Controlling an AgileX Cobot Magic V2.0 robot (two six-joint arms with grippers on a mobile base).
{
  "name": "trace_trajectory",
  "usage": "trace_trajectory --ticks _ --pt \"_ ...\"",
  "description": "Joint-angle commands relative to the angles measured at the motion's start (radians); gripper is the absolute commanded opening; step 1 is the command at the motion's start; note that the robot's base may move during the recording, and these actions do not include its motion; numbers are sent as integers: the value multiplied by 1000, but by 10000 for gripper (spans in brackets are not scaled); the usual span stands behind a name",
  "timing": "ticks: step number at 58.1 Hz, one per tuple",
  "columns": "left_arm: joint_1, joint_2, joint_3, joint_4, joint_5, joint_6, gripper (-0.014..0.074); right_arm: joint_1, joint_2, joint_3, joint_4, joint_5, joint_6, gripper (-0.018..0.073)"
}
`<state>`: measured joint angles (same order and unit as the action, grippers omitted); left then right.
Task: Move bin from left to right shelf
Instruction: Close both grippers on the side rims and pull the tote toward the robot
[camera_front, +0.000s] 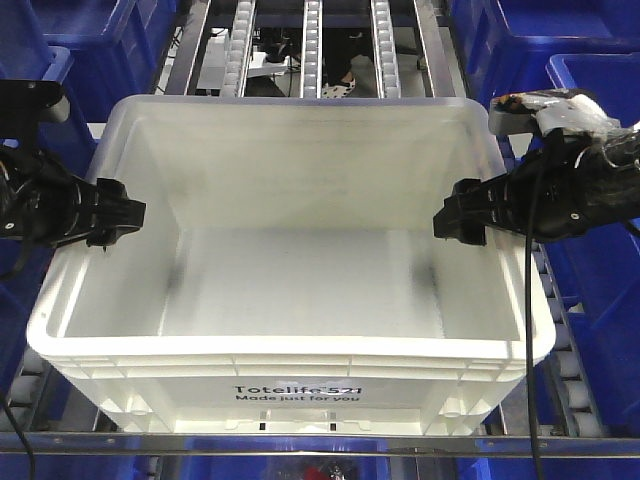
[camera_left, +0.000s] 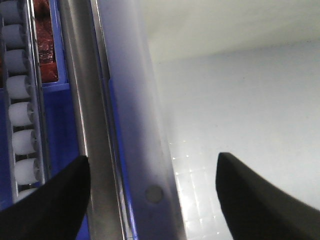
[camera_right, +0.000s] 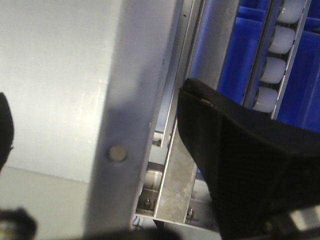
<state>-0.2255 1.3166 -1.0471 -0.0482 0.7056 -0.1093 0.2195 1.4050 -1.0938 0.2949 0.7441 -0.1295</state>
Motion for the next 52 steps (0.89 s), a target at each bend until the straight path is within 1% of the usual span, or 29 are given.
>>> trace_trajectory --ticks 1,42,48,52 --pt "-4 -26 -34 -2 -53 -8 507 0 -13 -38 -11 -43 12 588" --pt "-4 4 -34 -2 -53 -8 507 0 0 -37 -23 -44 15 585" --pt "-4 4 -34 -2 -51 -7 497 0 0 -37 -23 -44 15 554" --pt "-4 4 -34 -2 -53 -6 463 0 0 -37 -23 -45 15 498"
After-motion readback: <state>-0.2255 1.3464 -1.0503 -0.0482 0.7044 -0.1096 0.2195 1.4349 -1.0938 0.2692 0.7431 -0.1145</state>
